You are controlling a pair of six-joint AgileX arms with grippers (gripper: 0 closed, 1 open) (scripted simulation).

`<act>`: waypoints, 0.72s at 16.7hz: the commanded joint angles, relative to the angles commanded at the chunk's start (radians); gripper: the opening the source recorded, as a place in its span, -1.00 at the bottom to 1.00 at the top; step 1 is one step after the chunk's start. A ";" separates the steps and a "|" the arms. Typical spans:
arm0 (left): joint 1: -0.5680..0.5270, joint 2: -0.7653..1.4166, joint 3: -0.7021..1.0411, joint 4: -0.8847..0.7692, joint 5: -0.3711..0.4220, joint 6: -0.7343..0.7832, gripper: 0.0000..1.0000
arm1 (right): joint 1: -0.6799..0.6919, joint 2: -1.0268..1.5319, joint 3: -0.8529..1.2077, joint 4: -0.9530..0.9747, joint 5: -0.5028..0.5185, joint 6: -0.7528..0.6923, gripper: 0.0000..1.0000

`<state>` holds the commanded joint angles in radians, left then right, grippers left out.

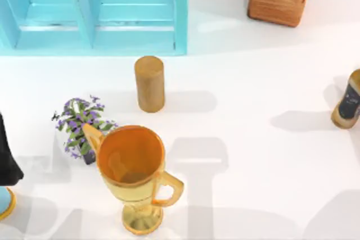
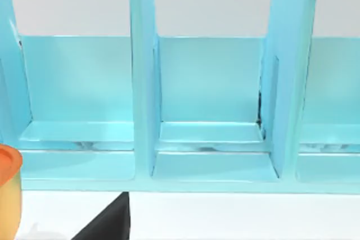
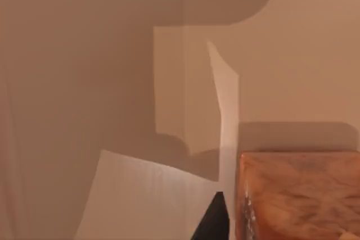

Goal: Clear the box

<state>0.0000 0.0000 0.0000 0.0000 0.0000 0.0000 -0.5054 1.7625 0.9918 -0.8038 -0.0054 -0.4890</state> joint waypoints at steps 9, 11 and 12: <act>0.000 0.000 0.000 0.000 0.000 0.000 1.00 | 0.000 0.000 0.000 0.000 0.000 0.000 -1.00; 0.000 0.000 0.000 0.000 0.000 0.000 1.00 | 0.000 0.000 0.000 0.000 0.000 0.000 -1.00; 0.000 0.000 0.000 0.000 0.000 0.000 1.00 | 0.000 0.000 0.000 0.000 0.000 0.000 -1.00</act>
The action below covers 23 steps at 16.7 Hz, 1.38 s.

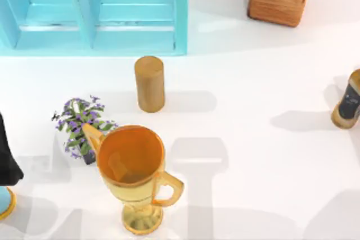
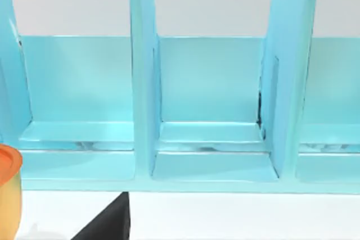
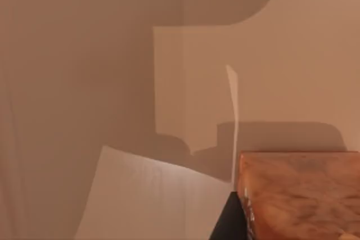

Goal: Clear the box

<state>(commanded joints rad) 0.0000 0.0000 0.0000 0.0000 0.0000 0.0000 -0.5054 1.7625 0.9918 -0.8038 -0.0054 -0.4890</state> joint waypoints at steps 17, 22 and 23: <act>0.000 0.000 0.000 0.000 0.000 0.000 1.00 | -0.015 -0.141 0.388 -0.511 0.001 -0.011 -1.00; 0.000 0.000 0.000 0.000 0.000 0.000 1.00 | -0.010 -0.137 0.387 -0.519 0.000 -0.006 -1.00; 0.000 0.000 0.000 0.000 0.000 0.000 1.00 | -0.009 -0.135 0.388 -0.519 -0.001 -0.004 -1.00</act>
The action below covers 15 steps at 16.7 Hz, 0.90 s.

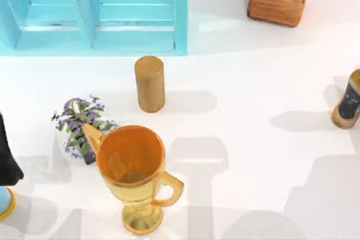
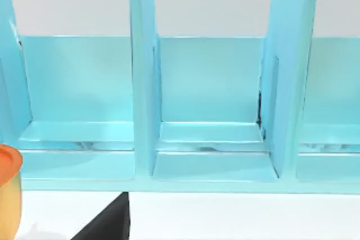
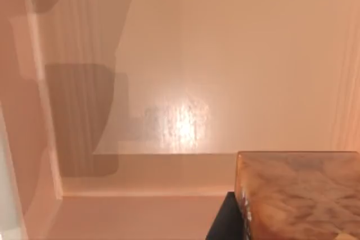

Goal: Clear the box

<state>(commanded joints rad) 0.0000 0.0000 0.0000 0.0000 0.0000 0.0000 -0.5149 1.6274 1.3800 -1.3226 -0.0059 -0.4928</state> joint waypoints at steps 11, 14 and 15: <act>0.000 0.000 0.000 0.000 0.000 0.000 1.00 | 0.384 0.449 0.524 0.034 -0.058 0.530 -1.00; 0.000 0.000 0.000 0.000 0.000 0.000 1.00 | 0.580 0.607 0.690 0.020 -0.046 0.704 -1.00; 0.000 0.000 0.000 0.000 0.000 0.000 1.00 | 0.642 0.655 0.735 0.012 -0.038 0.751 -1.00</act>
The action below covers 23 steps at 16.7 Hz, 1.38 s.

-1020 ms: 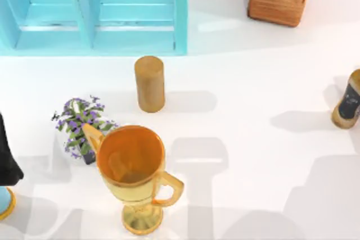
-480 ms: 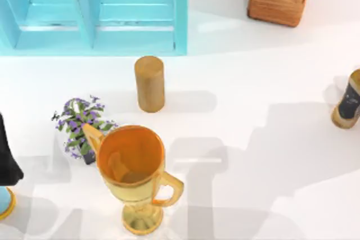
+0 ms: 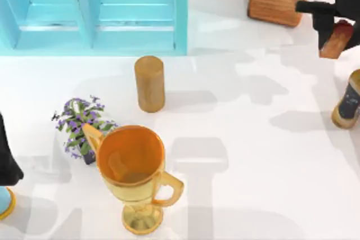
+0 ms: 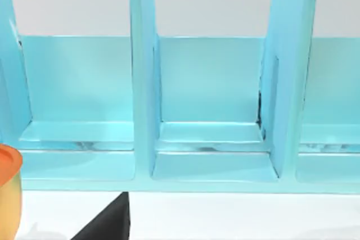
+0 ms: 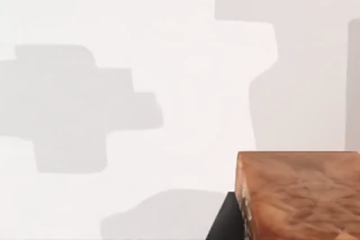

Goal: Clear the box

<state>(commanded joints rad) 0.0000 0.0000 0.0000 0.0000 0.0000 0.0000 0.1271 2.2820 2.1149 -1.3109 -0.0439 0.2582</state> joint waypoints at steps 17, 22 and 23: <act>0.000 0.000 0.000 0.000 0.000 0.000 1.00 | 0.242 0.190 0.029 0.070 0.049 0.145 -1.00; 0.000 0.000 0.000 0.000 0.000 0.000 1.00 | 0.244 0.197 -0.018 0.124 0.050 0.145 -1.00; 0.000 0.000 0.000 0.000 0.000 0.000 1.00 | 0.244 0.197 -0.018 0.124 0.050 0.145 -1.00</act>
<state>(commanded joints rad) 0.0000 0.0000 0.0000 0.0000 0.0000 0.0000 0.3709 2.4789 2.0967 -1.1868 0.0065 0.4035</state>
